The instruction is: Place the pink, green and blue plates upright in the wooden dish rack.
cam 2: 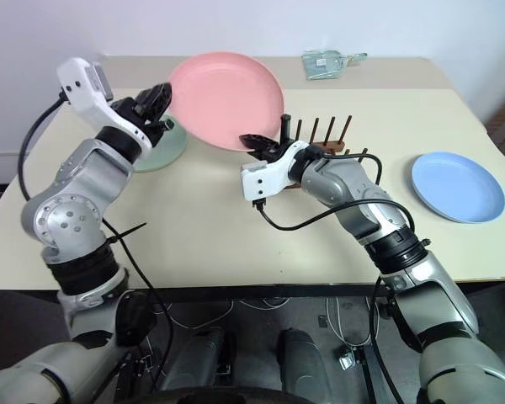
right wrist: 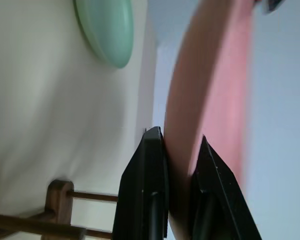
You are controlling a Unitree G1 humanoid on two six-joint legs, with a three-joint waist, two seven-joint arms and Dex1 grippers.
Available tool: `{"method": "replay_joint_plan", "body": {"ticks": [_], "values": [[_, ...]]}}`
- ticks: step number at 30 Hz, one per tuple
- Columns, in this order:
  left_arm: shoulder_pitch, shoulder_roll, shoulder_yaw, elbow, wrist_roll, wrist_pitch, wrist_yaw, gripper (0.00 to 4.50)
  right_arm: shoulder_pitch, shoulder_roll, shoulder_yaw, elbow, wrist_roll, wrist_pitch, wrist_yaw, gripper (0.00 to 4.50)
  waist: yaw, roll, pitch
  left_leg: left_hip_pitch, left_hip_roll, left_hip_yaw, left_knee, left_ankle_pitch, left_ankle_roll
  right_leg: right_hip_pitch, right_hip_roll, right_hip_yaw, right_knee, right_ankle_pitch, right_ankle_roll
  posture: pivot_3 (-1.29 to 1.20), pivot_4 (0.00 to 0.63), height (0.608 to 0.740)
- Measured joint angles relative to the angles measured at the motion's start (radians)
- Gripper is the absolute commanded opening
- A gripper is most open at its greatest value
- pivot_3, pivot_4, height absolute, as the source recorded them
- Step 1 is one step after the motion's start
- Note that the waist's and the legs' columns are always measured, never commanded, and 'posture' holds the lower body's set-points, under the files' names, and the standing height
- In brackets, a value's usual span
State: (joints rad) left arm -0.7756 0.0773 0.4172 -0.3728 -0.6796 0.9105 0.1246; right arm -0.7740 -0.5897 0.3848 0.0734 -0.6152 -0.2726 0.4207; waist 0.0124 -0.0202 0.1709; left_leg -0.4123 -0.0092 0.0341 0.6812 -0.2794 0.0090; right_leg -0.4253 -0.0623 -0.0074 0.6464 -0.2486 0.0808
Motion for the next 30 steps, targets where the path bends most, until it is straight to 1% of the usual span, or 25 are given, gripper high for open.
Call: {"method": "replay_joint_plan", "body": {"ticks": [1, 3, 5, 7, 8, 10, 11, 13, 15, 19, 22, 25, 30], "values": [[-0.044, -0.003, 0.031, 0.026, -0.001, -0.047, 0.034, 2.94, 0.000, -0.006, -0.013, 0.000, 0.001, -0.002, -0.010, 0.00, -0.001, 0.000, 0.000, 0.000, 0.000, 0.000, 0.000, 0.000, 0.000, 0.000, 0.000, 0.000, 0.000, 0.000, 0.000, 0.00, 0.150, 0.740], [-0.108, 0.030, 0.102, 0.064, 0.006, -0.134, 0.077, 2.94, 0.001, -0.022, -0.050, 0.000, 0.021, -0.002, -0.019, 0.00, -0.005, 0.000, 0.000, 0.000, 0.000, 0.000, -0.001, 0.000, 0.000, 0.000, 0.001, 0.000, 0.000, 0.000, 0.000, 0.00, 0.150, 0.740], [-0.081, 0.133, 0.110, 0.090, 0.053, -0.194, 0.060, 2.94, 0.008, -0.031, -0.144, 0.000, 0.107, 0.027, -0.008, 0.00, -0.012, 0.001, 0.000, 0.002, 0.000, 0.001, -0.003, 0.001, -0.001, 0.000, 0.002, 0.001, 0.000, 0.000, 0.000, 0.00, 0.150, 0.740], [0.014, 0.252, 0.045, 0.111, 0.130, -0.209, -0.011, 2.94, 0.013, -0.030, -0.253, -0.002, 0.259, 0.106, 0.048, 0.00, -0.019, 0.001, 0.000, 0.002, 0.001, 0.001, -0.003, 0.001, -0.001, 0.000, 0.002, 0.001, 0.000, 0.000, 0.000, 0.00, 0.150, 0.740], [0.065, 0.294, -0.002, 0.119, 0.163, -0.212, -0.055, 2.94, 0.014, -0.024, -0.310, -0.008, 0.358, 0.175, 0.089, 0.00, -0.018, 0.001, 0.000, 0.002, 0.001, 0.001, -0.003, 0.001, -0.001, 0.001, 0.002, 0.000, 0.000, 0.000, 0.000, 0.00, 0.150, 0.740], [0.162, 0.342, -0.113, 0.121, 0.198, -0.220, -0.161, 2.94, 0.015, -0.009, -0.432, -0.044, 0.577, 0.361, 0.166, 0.00, -0.013, 0.001, 0.000, 0.002, 0.001, 0.001, -0.003, -0.001, 0.002, 0.002, 0.000, 0.000, 0.000, 0.000, 0.000, 0.00, 0.150, 0.740], [0.205, 0.356, -0.165, 0.117, 0.199, -0.222, -0.221, 2.94, 0.013, -0.004, -0.494, -0.067, 0.684, 0.468, 0.193, 0.00, -0.009, 0.001, 0.000, 0.002, 0.001, 0.001, -0.002, -0.003, 0.006, 0.002, -0.001, 0.001, -0.001, 0.000, 0.000, 0.00, 0.150, 0.740], [0.291, 0.374, -0.256, 0.093, 0.195, -0.234, -0.345, 2.94, 0.006, -0.012, -0.593, -0.100, 0.857, 0.661, 0.230, 0.00, -0.008, 0.001, 0.000, 0.002, 0.001, 0.001, -0.002, -0.004, 0.007, 0.002, -0.002, 0.001, -0.001, 0.000, 0.000, 0.00, 0.150, 0.740], [0.360, 0.409, -0.332, 0.058, 0.196, -0.265, -0.462, 2.94, 0.009, -0.038, -0.651, -0.117, 0.965, 0.795, 0.257, 0.00, -0.011, 0.002, 0.001, 0.001, 0.001, 0.001, -0.004, -0.004, 0.006, 0.000, -0.002, 0.001, -0.002, -0.001, -0.001, 0.00, 0.150, 0.740], [0.483, 0.480, -0.425, -0.022, 0.177, -0.303, -0.674, 2.94, 0.018, -0.080, -0.709, -0.117, 1.089, 0.976, 0.275, 0.00, -0.025, 0.004, 0.000, 0.003, 0.001, 0.001, -0.012, -0.002, 0.004, -0.002, -0.003, 0.002, -0.003, -0.003, -0.005, 0.00, 0.150, 0.740], [0.528, 0.499, -0.477, -0.065, 0.164, -0.305, -0.764, 2.94, 0.018, -0.092, -0.731, -0.104, 1.149, 1.067, 0.264, 0.00, -0.030, 0.005, 0.000, 0.003, 0.001, 0.001, -0.016, -0.001, 0.002, -0.004, -0.003, 0.002, -0.003, -0.004, -0.007, 0.00, 0.150, 0.740], [0.534, 0.499, -0.484, -0.083, 0.149, -0.300, -0.785, 2.94, 0.017, -0.092, -0.750, -0.059, 1.191, 1.133, 0.252, 0.00, -0.027, 0.005, 0.000, 0.003, 0.001, 0.001, -0.016, -0.001, 0.002, -0.004, -0.003, 0.001, -0.003, -0.004, -0.008, 0.00, 0.150, 0.740], [0.535, 0.489, -0.483, -0.082, 0.148, -0.289, -0.784, 2.94, 0.018, -0.092, -0.752, -0.027, 1.222, 1.159, 0.254, 0.00, -0.025, 0.006, 0.000, 0.003, 0.001, 0.001, -0.016, -0.001, 0.002, -0.004, -0.003, 0.001, -0.003, -0.002, -0.005, 0.00, 0.150, 0.740]]}}
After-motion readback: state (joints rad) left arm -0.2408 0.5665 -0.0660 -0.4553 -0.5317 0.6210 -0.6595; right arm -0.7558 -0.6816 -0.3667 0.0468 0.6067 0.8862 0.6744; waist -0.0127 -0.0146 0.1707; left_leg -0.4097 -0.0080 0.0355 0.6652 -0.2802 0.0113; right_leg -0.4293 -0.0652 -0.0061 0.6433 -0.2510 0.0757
